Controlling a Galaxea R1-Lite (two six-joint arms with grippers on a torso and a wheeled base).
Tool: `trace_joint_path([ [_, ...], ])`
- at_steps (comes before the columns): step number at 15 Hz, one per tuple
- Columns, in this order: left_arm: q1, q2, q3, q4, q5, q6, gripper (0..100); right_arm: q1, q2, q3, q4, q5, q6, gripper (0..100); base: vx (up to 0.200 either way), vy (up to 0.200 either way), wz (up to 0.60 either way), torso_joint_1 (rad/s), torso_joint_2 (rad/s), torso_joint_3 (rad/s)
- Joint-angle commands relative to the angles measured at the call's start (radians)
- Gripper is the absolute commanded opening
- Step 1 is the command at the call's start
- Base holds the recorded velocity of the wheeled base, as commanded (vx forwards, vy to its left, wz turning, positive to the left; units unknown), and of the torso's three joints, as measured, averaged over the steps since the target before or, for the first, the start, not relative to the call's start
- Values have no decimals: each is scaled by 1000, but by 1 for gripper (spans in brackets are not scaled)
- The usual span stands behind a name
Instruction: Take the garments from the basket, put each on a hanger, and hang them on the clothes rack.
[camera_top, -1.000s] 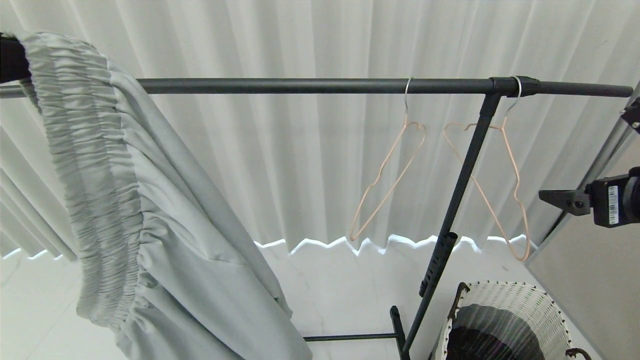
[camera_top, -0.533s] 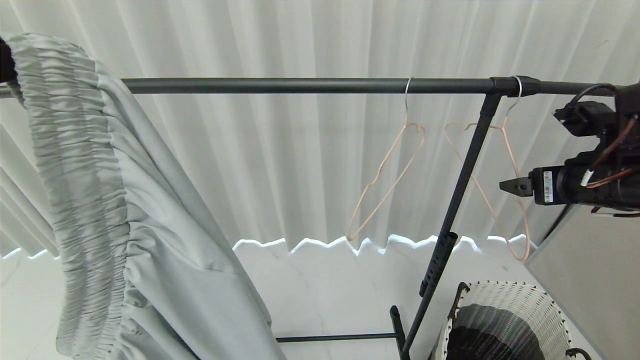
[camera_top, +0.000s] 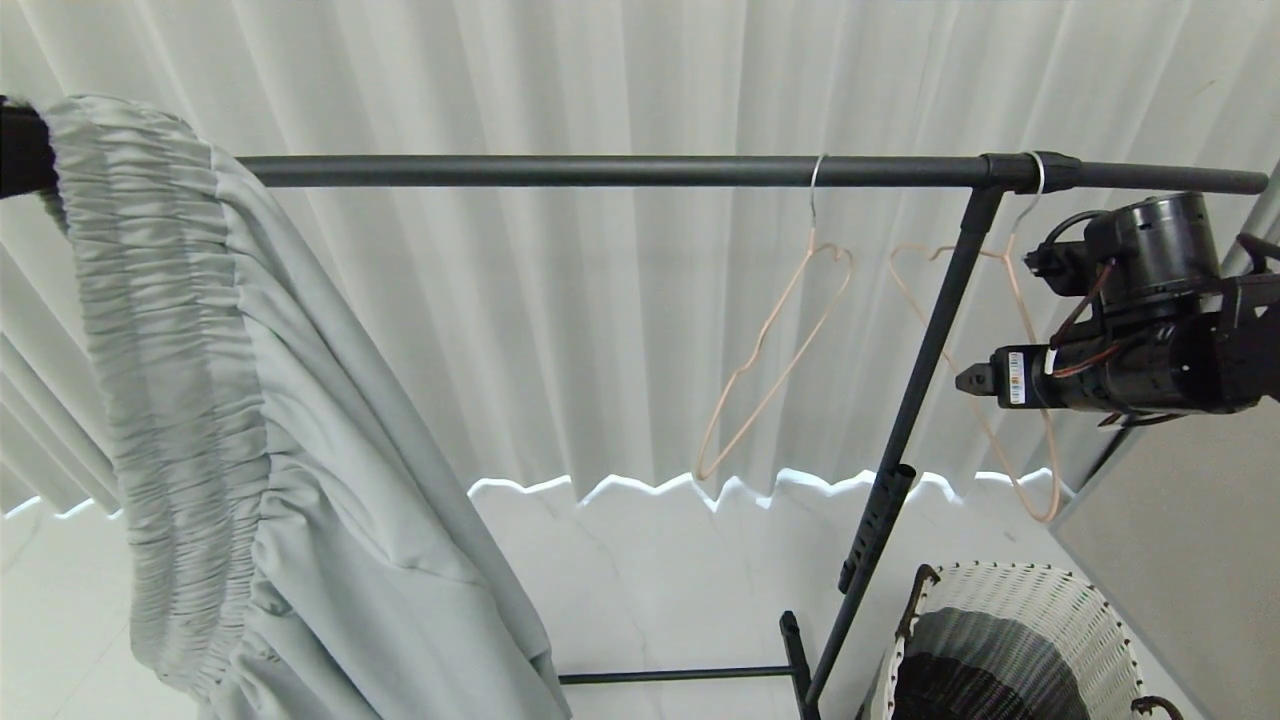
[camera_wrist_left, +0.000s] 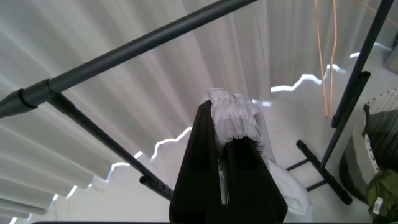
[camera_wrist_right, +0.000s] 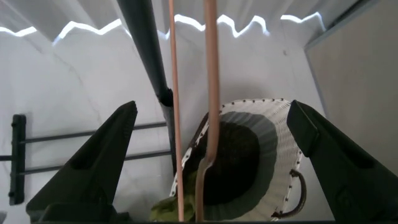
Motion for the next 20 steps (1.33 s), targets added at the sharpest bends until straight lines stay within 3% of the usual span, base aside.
trace_joint_path([
  [1, 0, -2, 10, -1, 2, 0, 0, 1, 12, -2, 0, 0, 5, 100, 0, 0, 0, 0, 0, 0],
  [2, 0, -2, 10, -1, 2, -2, 0, 1, 12, -2, 0, 0, 9, 100, 0, 0, 0, 0, 0, 0],
  [3, 0, -2, 10, -1, 0, -2, 0, 1, 12, -1, 0, 0, 15, 0, 0, 0, 0, 0, 0, 0],
  [13, 0, -4, 8, -1, 2, 0, 0, 1, -8, -1, 1, -1, 37, 0, 0, 0, 0, 0, 0, 0],
  [20, 0, -18, 10, -1, 2, 0, 0, 4, -122, 16, 8, -4, 42, 0, 0, 0, 0, 0, 0, 0],
])
